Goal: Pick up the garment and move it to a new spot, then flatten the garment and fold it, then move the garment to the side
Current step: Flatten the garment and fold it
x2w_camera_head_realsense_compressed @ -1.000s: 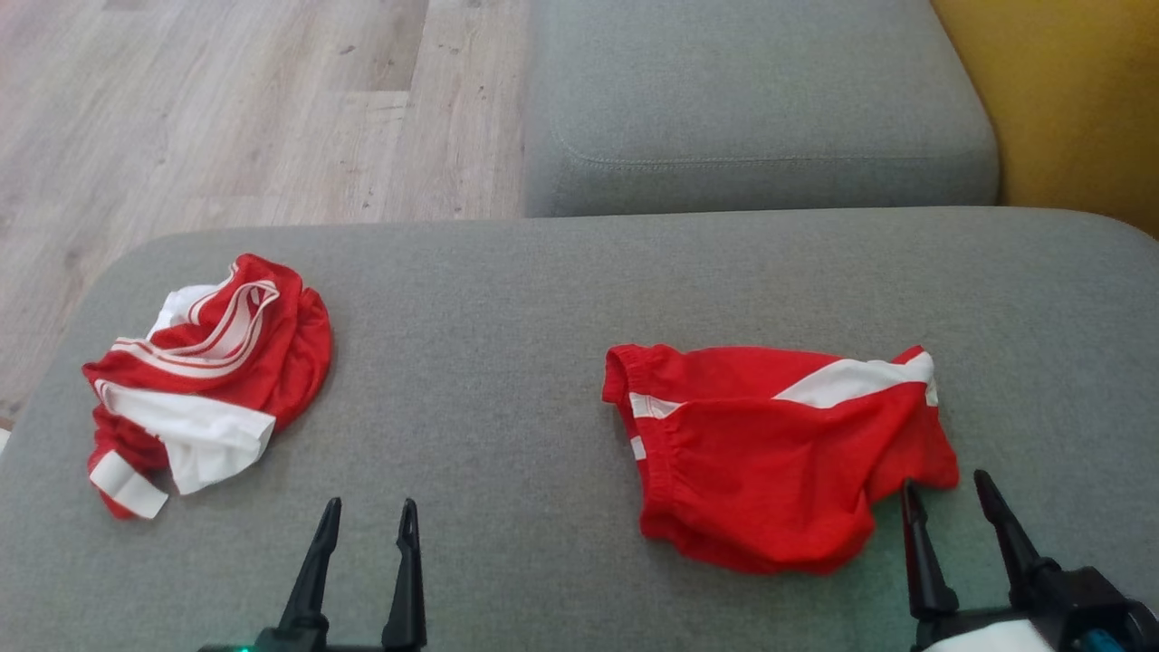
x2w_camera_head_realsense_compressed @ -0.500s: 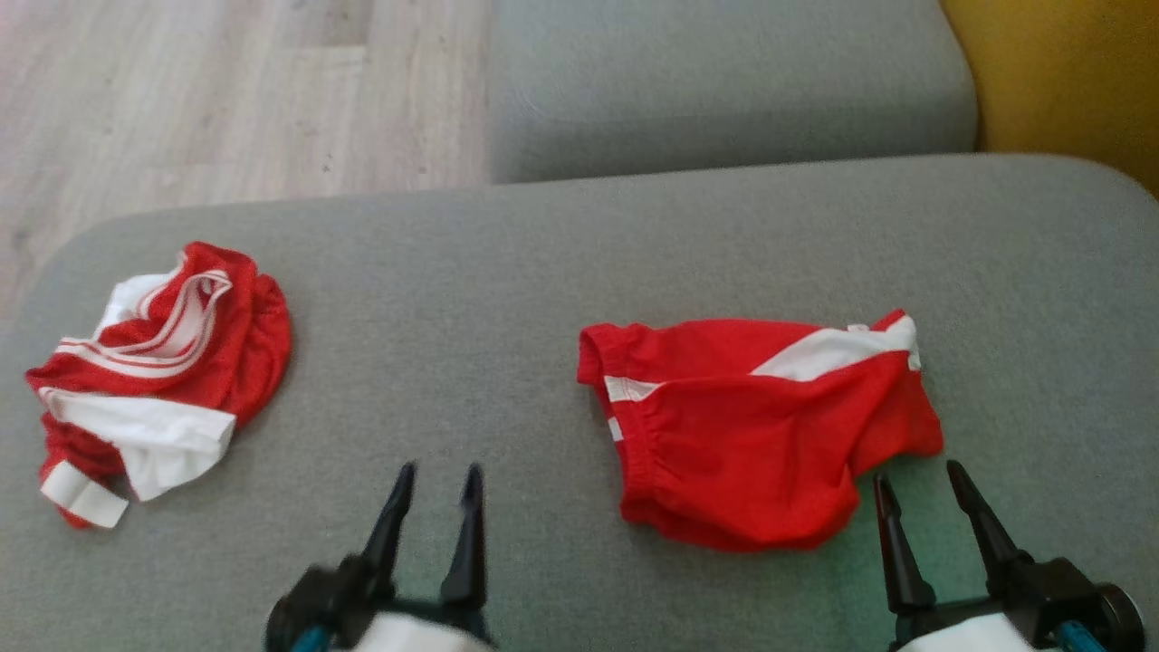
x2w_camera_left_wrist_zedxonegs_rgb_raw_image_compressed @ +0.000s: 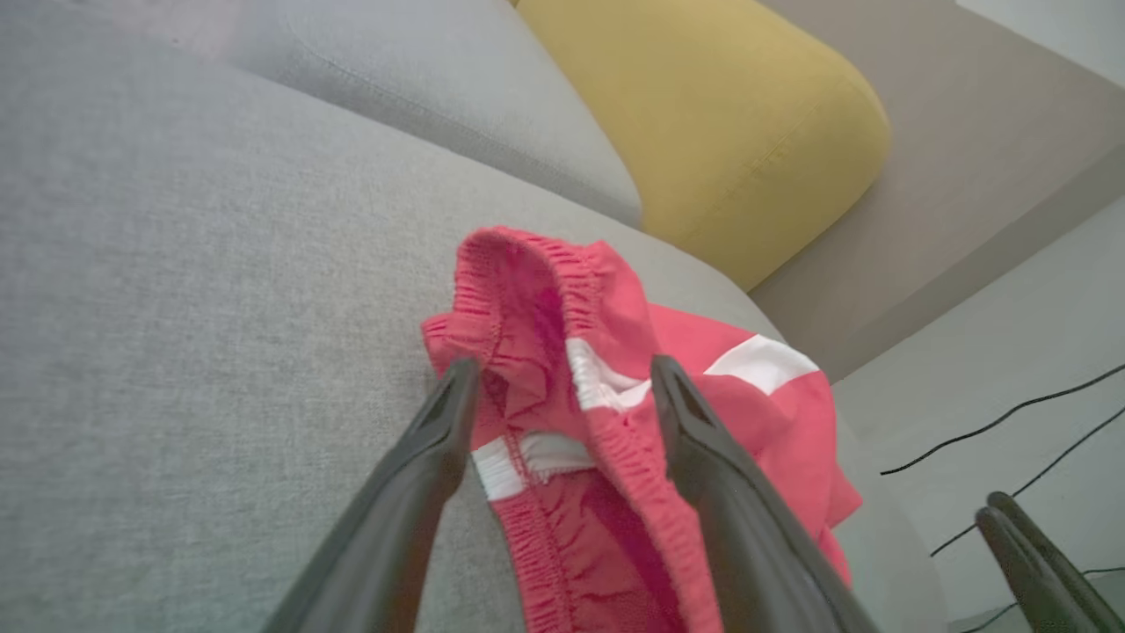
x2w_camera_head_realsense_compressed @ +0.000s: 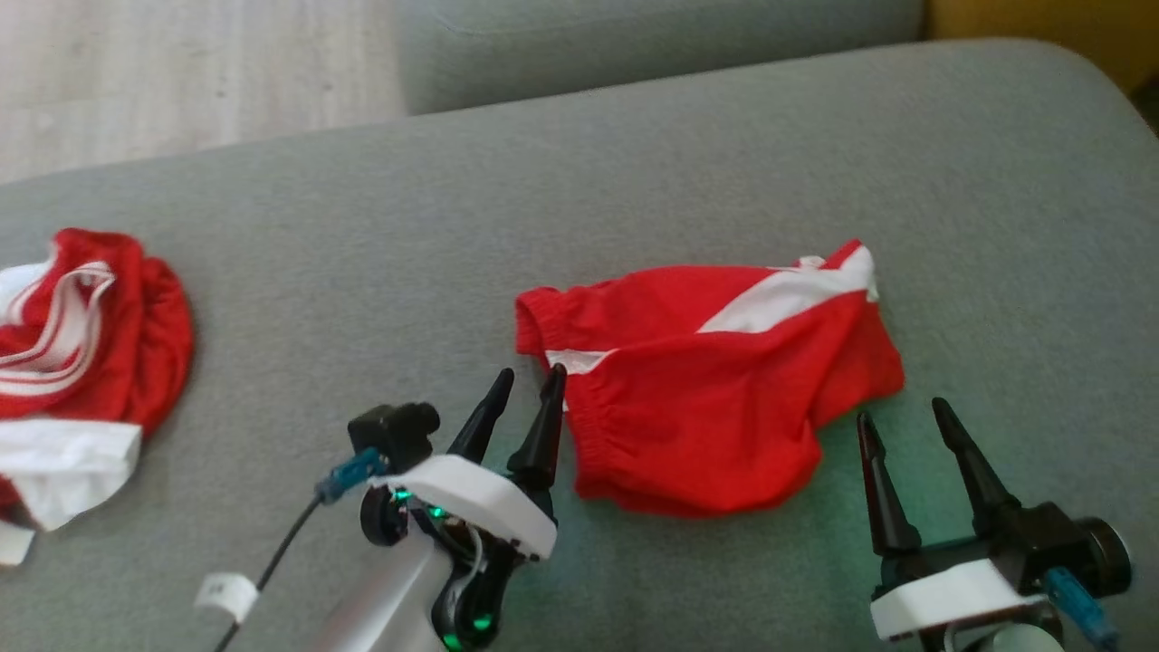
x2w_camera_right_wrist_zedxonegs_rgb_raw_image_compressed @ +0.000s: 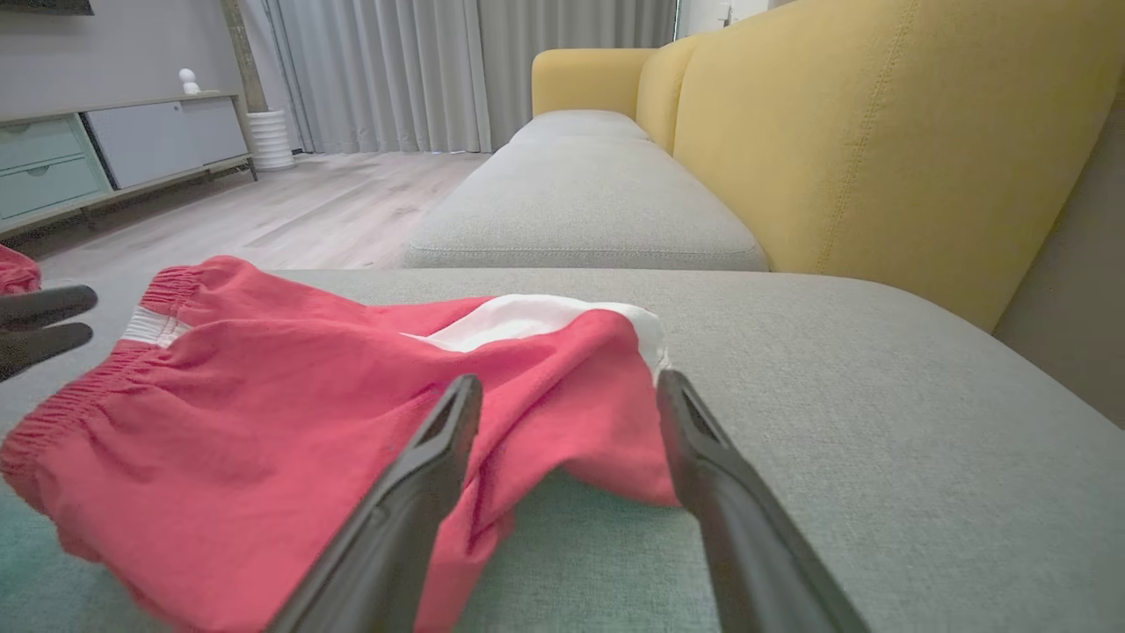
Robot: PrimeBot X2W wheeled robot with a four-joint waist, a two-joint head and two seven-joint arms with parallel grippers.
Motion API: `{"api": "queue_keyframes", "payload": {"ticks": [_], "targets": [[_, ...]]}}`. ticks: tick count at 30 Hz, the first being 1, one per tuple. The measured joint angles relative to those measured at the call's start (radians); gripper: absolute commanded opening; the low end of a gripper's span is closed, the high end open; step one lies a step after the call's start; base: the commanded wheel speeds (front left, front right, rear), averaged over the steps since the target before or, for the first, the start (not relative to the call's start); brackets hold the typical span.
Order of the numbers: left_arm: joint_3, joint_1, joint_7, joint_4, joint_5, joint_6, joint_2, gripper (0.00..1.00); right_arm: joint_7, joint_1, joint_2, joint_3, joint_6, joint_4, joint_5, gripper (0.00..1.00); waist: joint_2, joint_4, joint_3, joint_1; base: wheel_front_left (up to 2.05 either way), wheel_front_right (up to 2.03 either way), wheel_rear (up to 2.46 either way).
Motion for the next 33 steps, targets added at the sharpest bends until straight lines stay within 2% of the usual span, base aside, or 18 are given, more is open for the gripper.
{"api": "queue_keyframes", "payload": {"ticks": [12,14,15,24,33], "targets": [[-0.026,-0.059,0.014,0.079,-0.117,-0.03,0.0,1.0,0.0,0.0,0.0,0.001,0.0,0.002,0.002,1.0,0.0,-0.073,0.023,-0.0002,0.0,0.0,0.0],[-0.027,-0.065,0.005,0.082,-0.123,-0.037,0.0,0.38,0.0,-0.001,0.0,0.002,0.0,0.003,0.002,1.0,0.0,-0.081,0.022,-0.0002,0.0,0.0,0.0],[-0.029,-0.068,0.002,0.084,-0.123,-0.037,0.0,0.0,0.0,-0.001,0.0,0.003,0.0,0.004,0.002,1.0,0.0,-0.085,0.021,-0.0002,0.0,0.0,0.0],[-0.061,-0.098,-0.005,0.051,-0.122,-0.054,0.005,0.0,0.0,-0.004,0.0,0.013,0.0,0.005,0.007,1.0,0.0,-0.128,0.012,-0.0004,0.0,0.0,0.0],[-0.1,-0.345,0.053,-0.025,-0.08,-0.062,0.015,0.0,0.0,-0.037,0.0,0.047,0.0,-0.003,0.056,1.0,0.0,-0.226,0.014,-0.0003,0.0,0.0,0.0]]}}
